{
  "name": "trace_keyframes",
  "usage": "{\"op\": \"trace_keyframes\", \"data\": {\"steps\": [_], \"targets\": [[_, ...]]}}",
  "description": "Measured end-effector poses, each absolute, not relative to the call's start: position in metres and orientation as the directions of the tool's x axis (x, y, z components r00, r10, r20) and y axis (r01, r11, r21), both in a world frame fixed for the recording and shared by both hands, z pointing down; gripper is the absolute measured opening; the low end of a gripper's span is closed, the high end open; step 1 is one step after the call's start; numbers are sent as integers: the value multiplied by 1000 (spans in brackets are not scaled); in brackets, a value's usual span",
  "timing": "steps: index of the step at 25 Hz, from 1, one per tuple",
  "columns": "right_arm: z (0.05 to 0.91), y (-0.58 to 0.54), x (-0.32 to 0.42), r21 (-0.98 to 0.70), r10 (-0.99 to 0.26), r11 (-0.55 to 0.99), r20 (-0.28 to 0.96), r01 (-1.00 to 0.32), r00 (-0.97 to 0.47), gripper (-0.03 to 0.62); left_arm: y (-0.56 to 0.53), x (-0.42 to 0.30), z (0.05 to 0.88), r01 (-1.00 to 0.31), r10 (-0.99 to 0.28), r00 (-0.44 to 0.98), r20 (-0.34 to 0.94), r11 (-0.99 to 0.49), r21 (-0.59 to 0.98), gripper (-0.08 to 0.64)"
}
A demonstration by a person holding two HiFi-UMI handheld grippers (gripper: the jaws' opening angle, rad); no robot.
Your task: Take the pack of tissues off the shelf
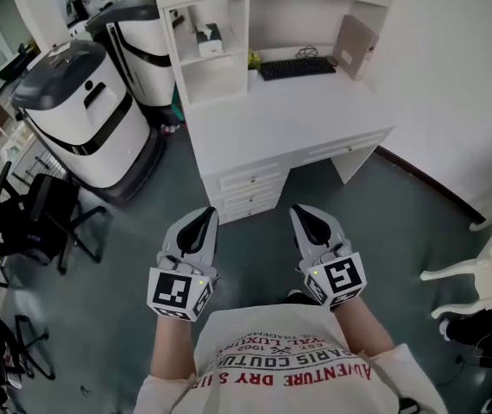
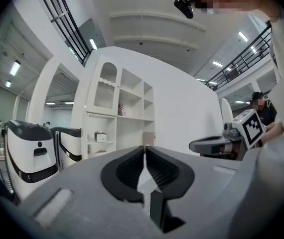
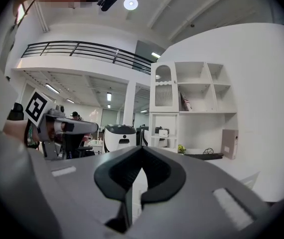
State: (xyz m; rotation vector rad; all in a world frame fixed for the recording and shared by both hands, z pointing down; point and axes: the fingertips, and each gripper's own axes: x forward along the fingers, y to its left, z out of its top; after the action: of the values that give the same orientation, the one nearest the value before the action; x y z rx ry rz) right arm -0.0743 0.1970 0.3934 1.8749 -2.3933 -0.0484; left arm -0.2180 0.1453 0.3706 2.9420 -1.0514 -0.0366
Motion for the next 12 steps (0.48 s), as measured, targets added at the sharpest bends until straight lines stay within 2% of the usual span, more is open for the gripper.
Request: {"op": "trace_keyframes", "data": {"steps": [1,2,3,12], "targets": [[395,196,-73,81,-970,239,62,-968,-234,0,143,-219,366,-645,-646,762,-39,-763,31,74],[396,194,-72,77,-970,238,62,-968,-233,0,141,-219,361,-655,-655,753,-58,-755,31,283],[397,192,-71,76,-970,238,62,-968,-234,0,137,-218,359,-665,-665,744,-67,-746,24,448],[409,156,-39,57,-960,275,74,-960,-271,0,105,-194,373,-721,-721,692,-35,-693,5,468]]}}
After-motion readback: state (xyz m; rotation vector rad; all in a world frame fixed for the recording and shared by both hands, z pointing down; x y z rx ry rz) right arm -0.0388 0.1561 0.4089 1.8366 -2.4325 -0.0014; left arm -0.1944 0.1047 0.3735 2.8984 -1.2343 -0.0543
